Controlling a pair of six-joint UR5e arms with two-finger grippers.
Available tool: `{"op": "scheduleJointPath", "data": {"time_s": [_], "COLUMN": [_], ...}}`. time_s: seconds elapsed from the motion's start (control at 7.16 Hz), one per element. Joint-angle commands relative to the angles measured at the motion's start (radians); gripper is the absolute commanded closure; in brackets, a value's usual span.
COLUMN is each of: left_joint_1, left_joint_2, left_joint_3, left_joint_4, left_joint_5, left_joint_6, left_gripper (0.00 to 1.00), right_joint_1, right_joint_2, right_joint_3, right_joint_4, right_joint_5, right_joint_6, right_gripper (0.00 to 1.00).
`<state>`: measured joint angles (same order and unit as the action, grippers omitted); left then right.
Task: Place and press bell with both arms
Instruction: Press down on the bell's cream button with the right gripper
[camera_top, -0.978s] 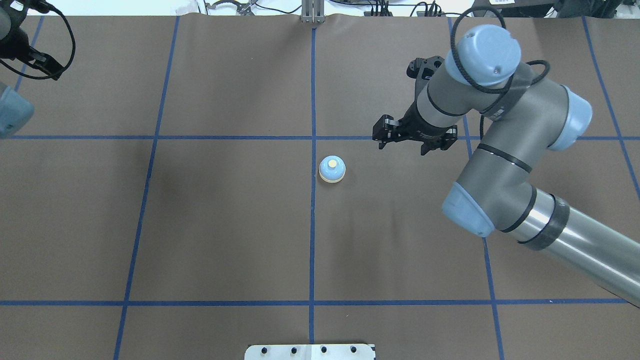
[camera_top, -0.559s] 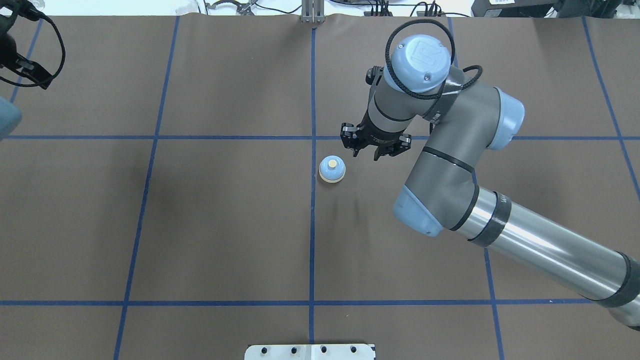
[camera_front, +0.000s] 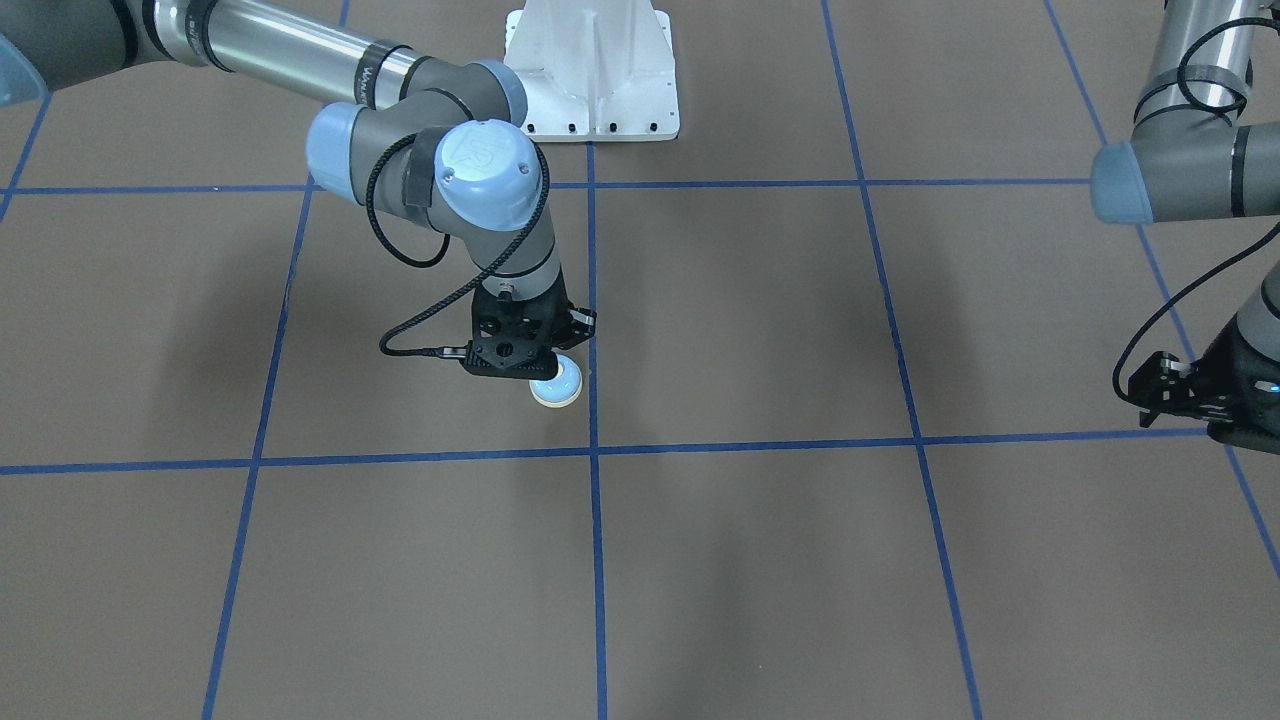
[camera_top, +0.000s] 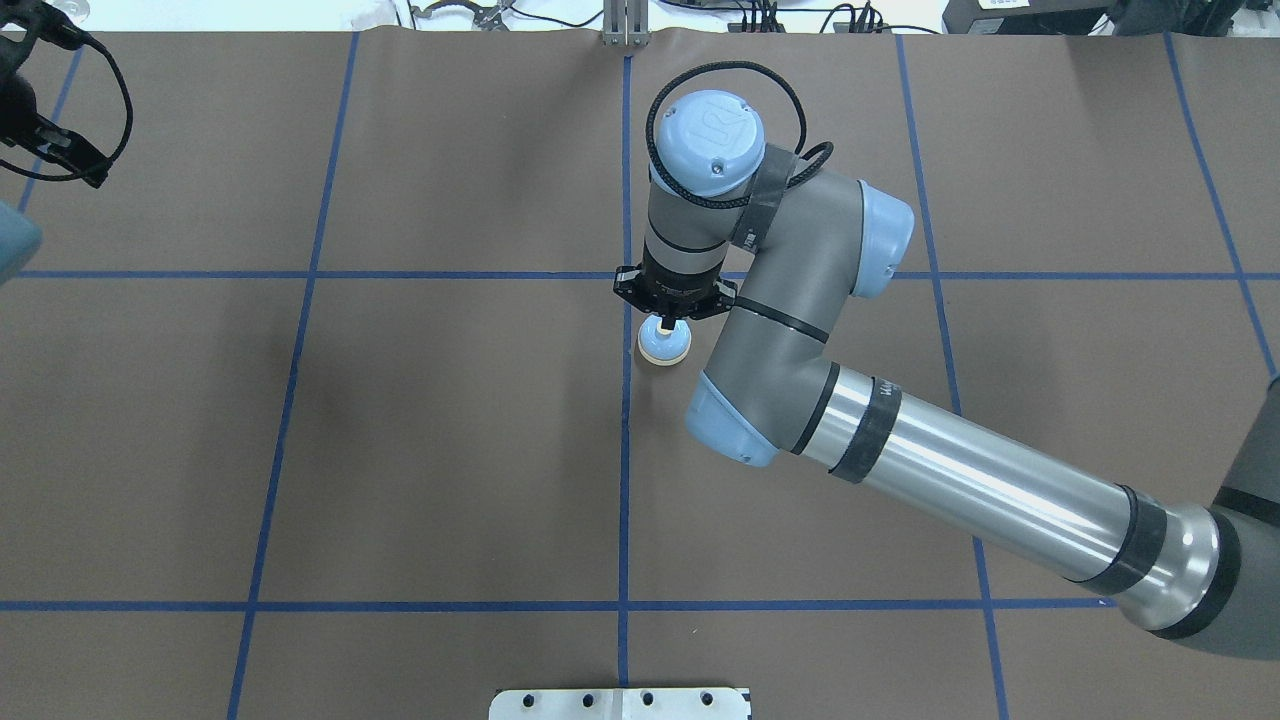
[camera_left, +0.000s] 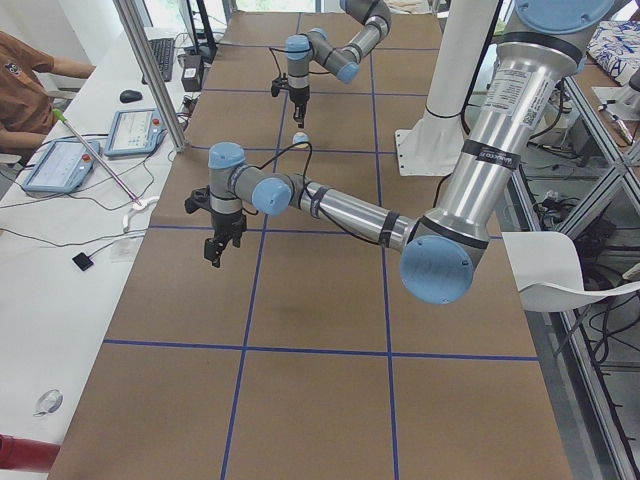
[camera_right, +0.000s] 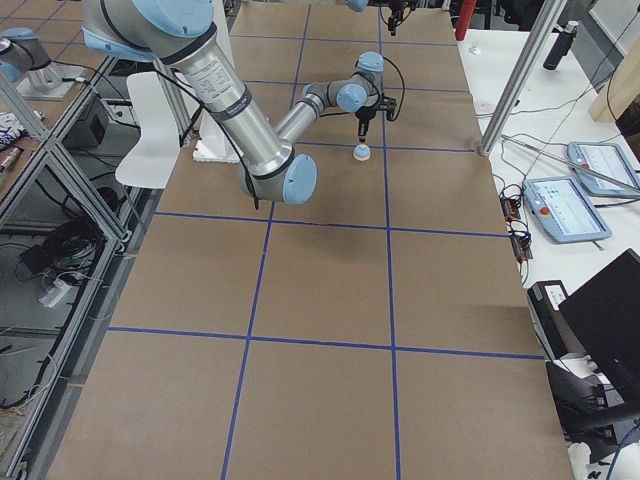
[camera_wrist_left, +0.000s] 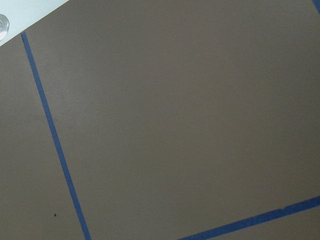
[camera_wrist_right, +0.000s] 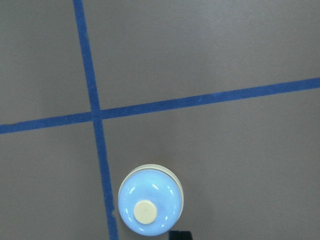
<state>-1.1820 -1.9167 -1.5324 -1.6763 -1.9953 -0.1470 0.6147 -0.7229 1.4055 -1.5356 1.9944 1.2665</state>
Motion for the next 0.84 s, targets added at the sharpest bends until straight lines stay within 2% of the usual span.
{"op": "scheduleJointPath", "data": {"time_s": [0.0,0.7], "left_joint_1": [0.002,0.004], "left_joint_2": [-0.007,-0.007], "left_joint_3": [0.0,0.0], "left_joint_4": [0.0,0.0], "left_joint_5": [0.0,0.0], "left_joint_6": [-0.006,-0.006], "left_gripper": [0.0,0.0], "right_joint_1": [-0.004,-0.012], "right_joint_2": [0.017,0.014], "right_joint_3": [-0.033,-0.086], "right_joint_4": [0.005,0.009], "right_joint_5": [-0.003,-0.003], "right_joint_6": [-0.013,-0.013], "right_gripper": [1.0,1.0]}}
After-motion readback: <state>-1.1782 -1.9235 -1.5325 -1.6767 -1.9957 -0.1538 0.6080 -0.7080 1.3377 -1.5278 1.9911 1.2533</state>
